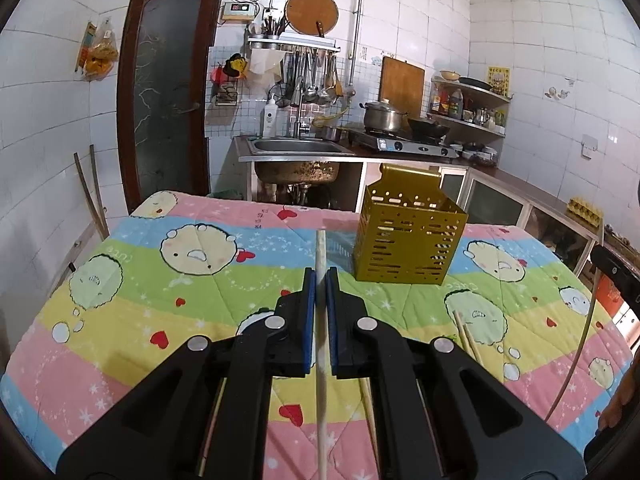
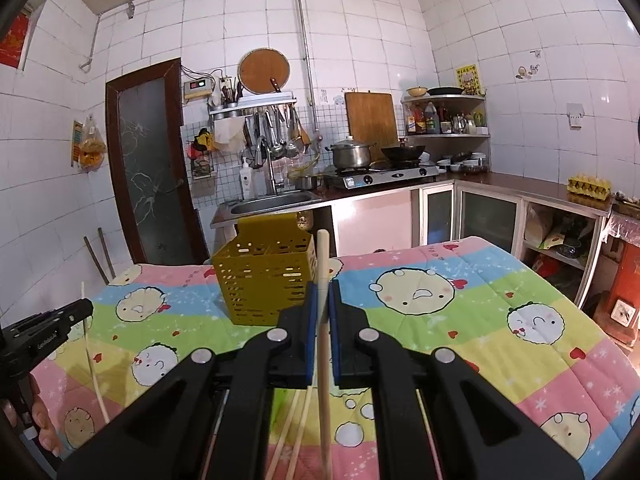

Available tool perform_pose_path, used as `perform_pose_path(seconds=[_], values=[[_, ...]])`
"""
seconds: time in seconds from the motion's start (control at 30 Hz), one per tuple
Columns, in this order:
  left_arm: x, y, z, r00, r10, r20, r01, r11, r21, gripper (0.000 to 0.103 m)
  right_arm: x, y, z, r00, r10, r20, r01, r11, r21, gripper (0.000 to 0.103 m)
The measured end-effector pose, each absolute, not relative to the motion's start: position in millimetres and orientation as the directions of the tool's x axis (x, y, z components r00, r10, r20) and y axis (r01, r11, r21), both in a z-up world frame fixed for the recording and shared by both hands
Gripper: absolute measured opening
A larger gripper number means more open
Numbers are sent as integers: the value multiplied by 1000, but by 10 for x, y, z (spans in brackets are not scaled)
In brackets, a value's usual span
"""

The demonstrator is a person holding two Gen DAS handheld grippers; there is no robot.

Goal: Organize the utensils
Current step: 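Lift and carry the held chopsticks in both tools over the olive caddy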

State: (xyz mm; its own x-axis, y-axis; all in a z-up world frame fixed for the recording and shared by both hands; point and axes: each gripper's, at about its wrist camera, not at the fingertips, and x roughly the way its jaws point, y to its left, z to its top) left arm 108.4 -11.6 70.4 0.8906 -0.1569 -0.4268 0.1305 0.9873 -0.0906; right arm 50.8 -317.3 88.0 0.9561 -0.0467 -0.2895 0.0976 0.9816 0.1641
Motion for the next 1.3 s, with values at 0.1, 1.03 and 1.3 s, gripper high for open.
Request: perform_pose_path(seconds=[0.1, 1.03, 1.3], values=[[1121, -181, 753, 895, -169, -412, 147, 986, -85, 4, 566, -3237, 886, 954, -50, -296, 108, 977, 182, 6], [2616, -736, 2055, 958, -246, -146, 222, 962, -159, 4, 2226, -3092, 2047, 996, -55, -65, 65, 984, 166, 6], [3123, -1025, 1965, 961, -243, -131, 220, 961, -167, 4, 2668, -3077, 2005, 997, -65, 34, 56, 977, 207, 6]])
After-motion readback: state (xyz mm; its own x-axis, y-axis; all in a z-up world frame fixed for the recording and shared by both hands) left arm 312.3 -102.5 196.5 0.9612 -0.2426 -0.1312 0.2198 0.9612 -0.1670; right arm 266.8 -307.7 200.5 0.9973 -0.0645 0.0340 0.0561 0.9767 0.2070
